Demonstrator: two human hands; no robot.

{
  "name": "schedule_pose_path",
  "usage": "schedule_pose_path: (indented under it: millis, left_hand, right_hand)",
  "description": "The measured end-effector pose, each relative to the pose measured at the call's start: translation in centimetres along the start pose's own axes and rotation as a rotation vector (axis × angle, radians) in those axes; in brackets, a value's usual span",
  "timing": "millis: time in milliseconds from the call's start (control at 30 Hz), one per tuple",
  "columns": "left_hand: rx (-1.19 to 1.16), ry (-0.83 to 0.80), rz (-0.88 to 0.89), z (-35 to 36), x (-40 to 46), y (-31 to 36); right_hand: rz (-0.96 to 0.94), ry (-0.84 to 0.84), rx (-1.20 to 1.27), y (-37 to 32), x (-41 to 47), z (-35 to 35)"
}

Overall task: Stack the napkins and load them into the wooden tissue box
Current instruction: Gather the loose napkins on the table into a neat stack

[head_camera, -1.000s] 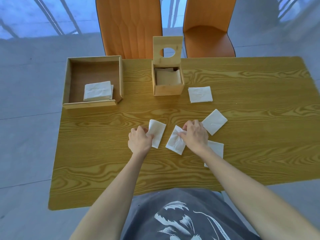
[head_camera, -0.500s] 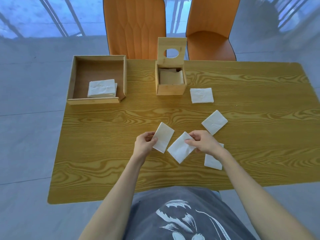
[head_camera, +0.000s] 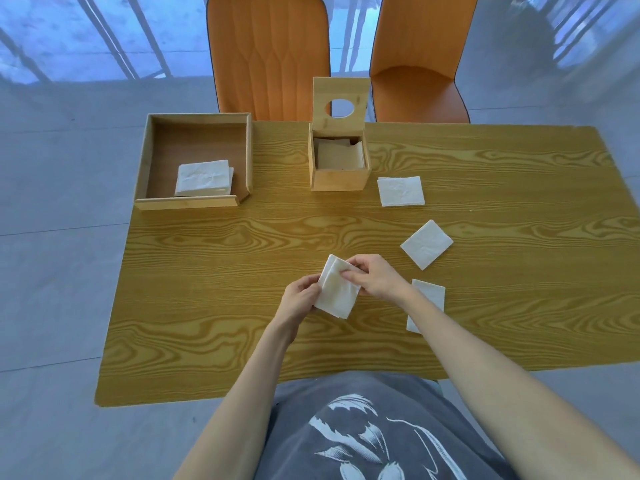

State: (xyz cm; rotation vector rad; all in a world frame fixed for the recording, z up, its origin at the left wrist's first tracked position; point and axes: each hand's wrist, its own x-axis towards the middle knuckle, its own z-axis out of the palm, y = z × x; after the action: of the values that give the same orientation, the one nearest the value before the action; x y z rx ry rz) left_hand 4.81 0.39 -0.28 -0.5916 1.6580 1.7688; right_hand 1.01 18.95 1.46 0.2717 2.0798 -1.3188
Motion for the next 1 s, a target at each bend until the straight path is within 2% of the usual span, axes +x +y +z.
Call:
schedule_pose_path:
  millis: [233, 333, 533, 700, 900, 1000]
  left_hand:
    - [-0.029, 0.009, -0.002, 0.3, -0.3, 0.3]
    - [0.044, 0.016, 0.026, 0.7, -0.2, 0.1]
    - [0.053, 0.100, 0.021, 1.3, 0.0, -0.2]
    - [0.090, 0.082, -0.023, 2.1, 0.1, 0.2]
    - [0.117, 0.003, -0.065, 3.6, 0.2, 0.6]
    - [0.124, -0.029, -0.066, 4.1, 0.1, 0.5]
  right_hand:
    - [-0.023, 0.136, -0.042, 0.4, 0.4, 1.0]
    - [-0.080, 0.225, -0.073, 0.6, 0.0, 1.5]
    - [-0.105, 0.522, -0.310, 2.7, -1.3, 0.1]
    - [0.067, 0.698, -0.484, 5.7, -3.7, -3.1]
    - [0.346, 0.632, -0.525, 7.3, -5.1, -5.7]
    - [0.416, 0.616, -0.567, 7.2, -5.3, -6.2]
